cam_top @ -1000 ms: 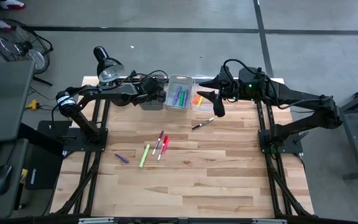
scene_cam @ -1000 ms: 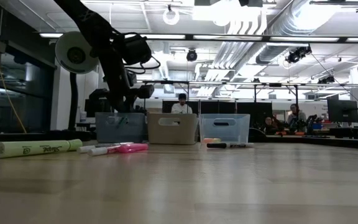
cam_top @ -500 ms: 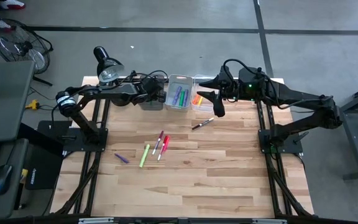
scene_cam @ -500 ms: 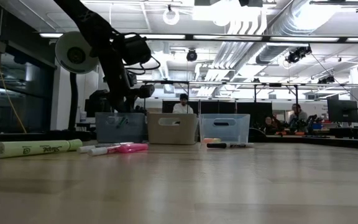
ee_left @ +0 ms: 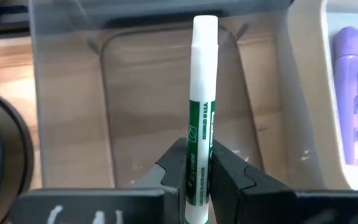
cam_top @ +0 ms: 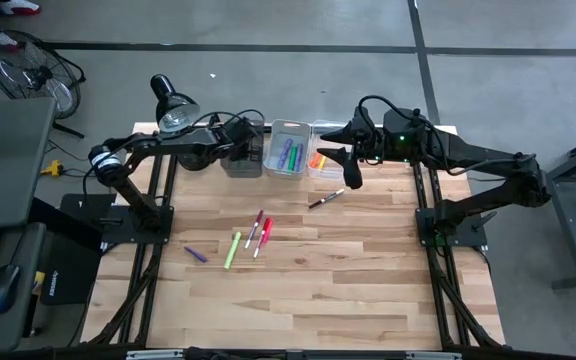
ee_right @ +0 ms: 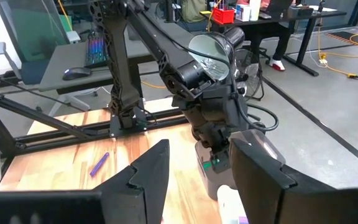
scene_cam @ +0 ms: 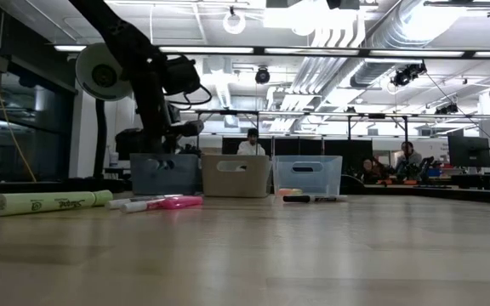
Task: Pick & Place Markers
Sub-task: Put the green marker into the black bin, then put the black marker into the black bin
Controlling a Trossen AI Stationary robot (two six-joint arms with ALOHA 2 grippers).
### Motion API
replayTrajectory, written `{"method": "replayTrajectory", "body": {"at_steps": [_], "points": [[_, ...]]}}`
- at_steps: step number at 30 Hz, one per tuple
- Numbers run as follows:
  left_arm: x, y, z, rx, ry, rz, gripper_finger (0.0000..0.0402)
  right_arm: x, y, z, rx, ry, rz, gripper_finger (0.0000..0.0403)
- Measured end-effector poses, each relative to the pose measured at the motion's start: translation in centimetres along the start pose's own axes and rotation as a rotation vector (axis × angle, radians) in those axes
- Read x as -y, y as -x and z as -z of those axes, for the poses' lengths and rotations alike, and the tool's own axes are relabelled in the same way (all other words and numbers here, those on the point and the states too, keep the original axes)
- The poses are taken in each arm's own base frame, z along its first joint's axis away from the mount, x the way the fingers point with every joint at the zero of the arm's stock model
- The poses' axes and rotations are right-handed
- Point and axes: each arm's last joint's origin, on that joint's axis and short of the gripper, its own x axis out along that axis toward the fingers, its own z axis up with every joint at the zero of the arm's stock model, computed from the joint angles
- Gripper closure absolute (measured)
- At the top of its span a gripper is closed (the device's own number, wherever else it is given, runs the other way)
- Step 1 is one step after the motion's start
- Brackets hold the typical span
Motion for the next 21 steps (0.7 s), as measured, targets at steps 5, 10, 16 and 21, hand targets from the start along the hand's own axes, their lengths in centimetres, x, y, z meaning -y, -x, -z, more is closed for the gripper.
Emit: {"method": "replayTrajectory", "body": {"at_steps": [5,10,16,21], "points": [[-0.01,-0.60,0.34,-0.027,-0.009,-0.011,0.0359,0.00,0.00,0.01,-0.001,0.001,0.000,0.0246],[0.04,-0.55,0.26,-0.022,-0.015,-0.005,0.0342,0.00,0.00,0.01,-0.001,0.003,0.000,0.0245],[0.07,-0.55,0.24,-0.017,-0.017,-0.005,0.0295,0.00,0.00,0.02,-0.002,0.003,0.000,0.0246],[0.29,-0.49,0.05,-0.005,-0.058,0.026,0.0283,0.00,0.00,0.08,-0.008,0.003,0.000,0.0246]]}}
